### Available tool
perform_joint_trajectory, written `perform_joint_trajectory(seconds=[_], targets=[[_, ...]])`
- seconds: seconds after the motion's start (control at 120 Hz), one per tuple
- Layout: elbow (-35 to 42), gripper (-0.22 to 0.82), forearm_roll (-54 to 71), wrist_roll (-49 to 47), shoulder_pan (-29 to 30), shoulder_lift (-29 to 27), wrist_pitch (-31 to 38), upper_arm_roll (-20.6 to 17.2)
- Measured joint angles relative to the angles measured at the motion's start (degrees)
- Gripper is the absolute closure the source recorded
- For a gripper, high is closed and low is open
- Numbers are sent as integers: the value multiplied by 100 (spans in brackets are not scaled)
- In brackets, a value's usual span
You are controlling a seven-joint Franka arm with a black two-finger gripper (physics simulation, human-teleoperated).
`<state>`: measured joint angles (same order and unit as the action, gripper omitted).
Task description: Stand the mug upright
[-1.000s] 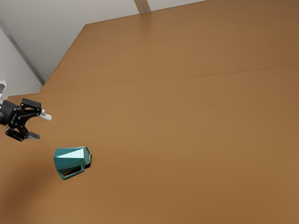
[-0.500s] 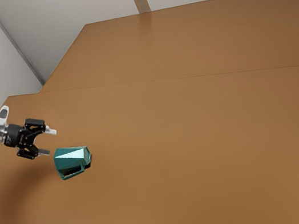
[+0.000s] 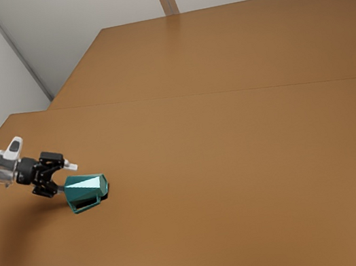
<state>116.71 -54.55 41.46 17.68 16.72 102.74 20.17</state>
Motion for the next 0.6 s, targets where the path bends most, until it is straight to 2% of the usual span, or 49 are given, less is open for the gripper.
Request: perform_joint_trajectory(seconds=[0.058,0.208,0.3,0.425,0.6], targets=[[17,2,0,68,1,3,-54,-3],[19,41,3,230,0,-1,-135,-4],[7,57,4,315,-1,-19,-180,-5],[-3,68,0,411,-1,-51,-232,-51],[-6,75,-6,511,-4,-165,-320,-120]])
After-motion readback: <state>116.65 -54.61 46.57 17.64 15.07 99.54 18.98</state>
